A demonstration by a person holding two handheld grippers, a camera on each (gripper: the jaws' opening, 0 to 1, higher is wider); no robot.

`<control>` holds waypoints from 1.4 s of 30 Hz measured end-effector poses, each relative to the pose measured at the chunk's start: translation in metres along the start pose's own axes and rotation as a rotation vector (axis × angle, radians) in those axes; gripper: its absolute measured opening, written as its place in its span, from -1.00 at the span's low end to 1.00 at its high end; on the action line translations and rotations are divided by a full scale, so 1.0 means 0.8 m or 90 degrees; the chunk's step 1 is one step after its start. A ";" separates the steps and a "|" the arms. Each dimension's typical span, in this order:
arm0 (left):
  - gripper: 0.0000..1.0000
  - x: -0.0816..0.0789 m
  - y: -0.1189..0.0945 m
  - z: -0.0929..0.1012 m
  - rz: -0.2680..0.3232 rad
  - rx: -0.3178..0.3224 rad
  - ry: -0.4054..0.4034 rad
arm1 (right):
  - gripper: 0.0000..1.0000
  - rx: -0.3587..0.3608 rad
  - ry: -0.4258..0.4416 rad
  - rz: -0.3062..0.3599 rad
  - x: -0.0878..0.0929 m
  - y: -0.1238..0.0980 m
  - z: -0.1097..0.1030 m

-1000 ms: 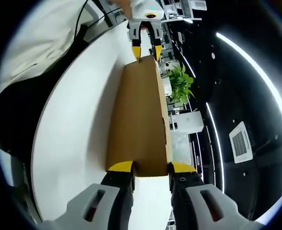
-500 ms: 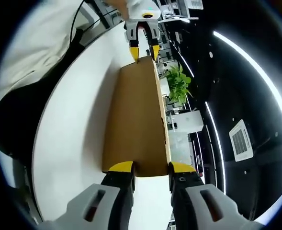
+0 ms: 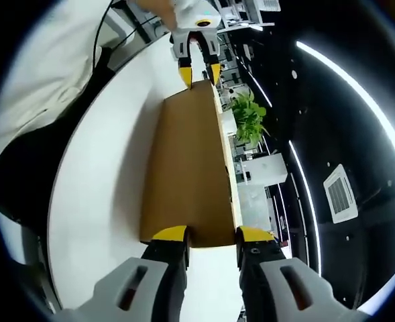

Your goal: Operate the shoe box by opening the lid, removing the specified soft item, and placing it in the target area until the item is outside and the box remains undamaged.

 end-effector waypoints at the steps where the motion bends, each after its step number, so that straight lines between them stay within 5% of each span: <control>1: -0.38 0.002 0.001 0.000 -0.008 0.001 -0.025 | -0.47 0.001 0.002 0.000 0.000 0.000 0.000; 7: -0.37 0.003 0.000 -0.003 -0.012 -0.024 -0.071 | -0.46 0.013 0.006 -0.001 -0.004 -0.001 -0.002; 42: -0.37 -0.014 -0.011 -0.017 0.008 -0.049 -0.123 | -0.45 0.052 0.047 0.013 -0.011 -0.006 0.019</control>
Point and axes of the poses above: the point that each gripper's makers call its tool centre point, and the gripper's own axes: y roughly forward along the fingers, z roughly to its right, x roughly out of its underside, the point moved 4 cm from there along -y, roughly backward along the fingers, and after that the axes turned 2 degrees about -y, right-handed, at the moved point
